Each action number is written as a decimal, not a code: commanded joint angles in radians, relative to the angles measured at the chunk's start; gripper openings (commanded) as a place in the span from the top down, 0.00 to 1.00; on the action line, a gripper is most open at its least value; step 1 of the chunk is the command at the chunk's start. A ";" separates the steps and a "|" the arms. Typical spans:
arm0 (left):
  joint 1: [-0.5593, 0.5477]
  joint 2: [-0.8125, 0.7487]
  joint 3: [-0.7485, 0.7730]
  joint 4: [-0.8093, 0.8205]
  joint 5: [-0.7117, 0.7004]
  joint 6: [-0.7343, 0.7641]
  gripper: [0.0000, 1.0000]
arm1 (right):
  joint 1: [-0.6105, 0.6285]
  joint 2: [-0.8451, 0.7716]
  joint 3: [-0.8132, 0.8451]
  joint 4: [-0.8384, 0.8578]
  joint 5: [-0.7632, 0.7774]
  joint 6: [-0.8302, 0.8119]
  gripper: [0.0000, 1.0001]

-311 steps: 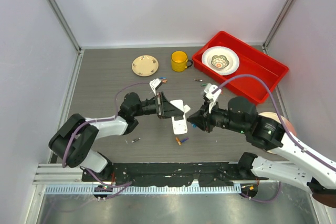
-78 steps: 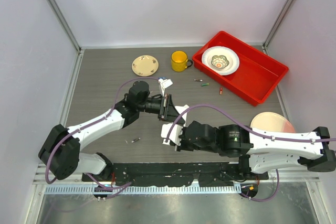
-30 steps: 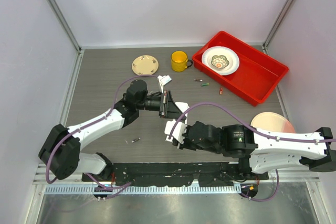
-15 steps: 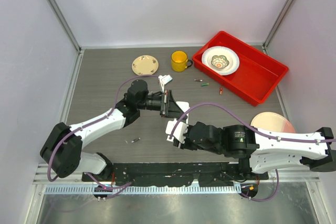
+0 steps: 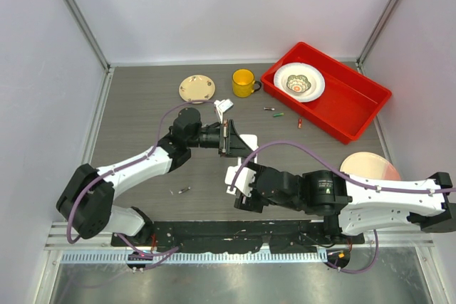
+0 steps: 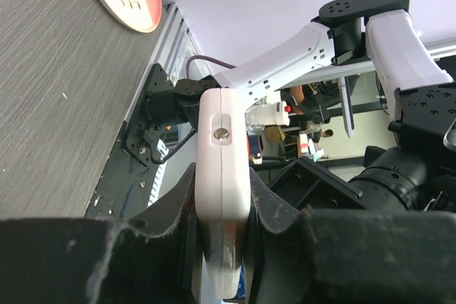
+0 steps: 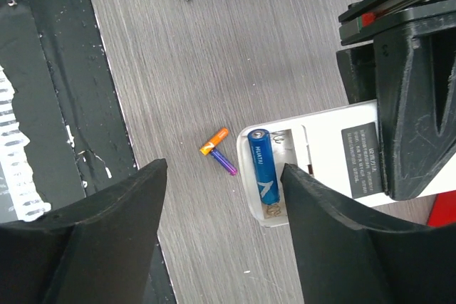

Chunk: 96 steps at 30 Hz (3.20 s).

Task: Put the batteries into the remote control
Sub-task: Load the battery into the remote control.

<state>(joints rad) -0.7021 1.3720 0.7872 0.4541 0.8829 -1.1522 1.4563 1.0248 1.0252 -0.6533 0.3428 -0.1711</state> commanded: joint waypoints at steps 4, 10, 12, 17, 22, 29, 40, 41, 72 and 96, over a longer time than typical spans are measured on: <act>-0.025 0.001 0.003 0.055 0.062 -0.026 1.00 | -0.008 -0.034 0.024 0.046 0.107 -0.018 0.24; -0.028 0.006 -0.005 0.061 0.060 -0.026 1.00 | -0.010 -0.040 0.022 0.060 0.119 -0.022 0.22; -0.030 0.009 -0.009 0.066 0.059 -0.027 1.00 | -0.010 -0.052 0.021 0.069 0.117 -0.021 0.22; -0.030 0.018 -0.026 0.098 0.056 -0.038 1.00 | -0.010 -0.088 0.006 0.087 0.107 -0.016 0.14; -0.030 0.027 -0.031 0.118 0.051 -0.044 1.00 | -0.010 -0.115 -0.002 0.084 0.120 -0.008 0.13; -0.030 0.038 -0.032 0.136 0.047 -0.050 1.00 | -0.010 -0.147 -0.008 0.075 0.104 0.007 0.12; -0.027 0.045 -0.037 0.112 -0.056 0.000 1.00 | -0.017 -0.293 -0.129 0.313 0.396 0.261 0.03; -0.028 0.044 -0.039 0.104 -0.076 0.011 1.00 | -0.022 -0.286 -0.126 0.310 0.429 0.303 0.02; -0.008 -0.022 -0.100 0.242 -0.248 -0.010 1.00 | -0.168 -0.262 -0.244 0.227 0.118 0.797 0.05; -0.008 -0.033 -0.111 0.279 -0.239 -0.027 1.00 | -0.277 -0.281 -0.292 0.314 0.004 0.788 0.14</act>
<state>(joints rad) -0.7132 1.3785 0.6765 0.6617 0.6365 -1.1751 1.1873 0.7448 0.7399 -0.3901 0.3599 0.6090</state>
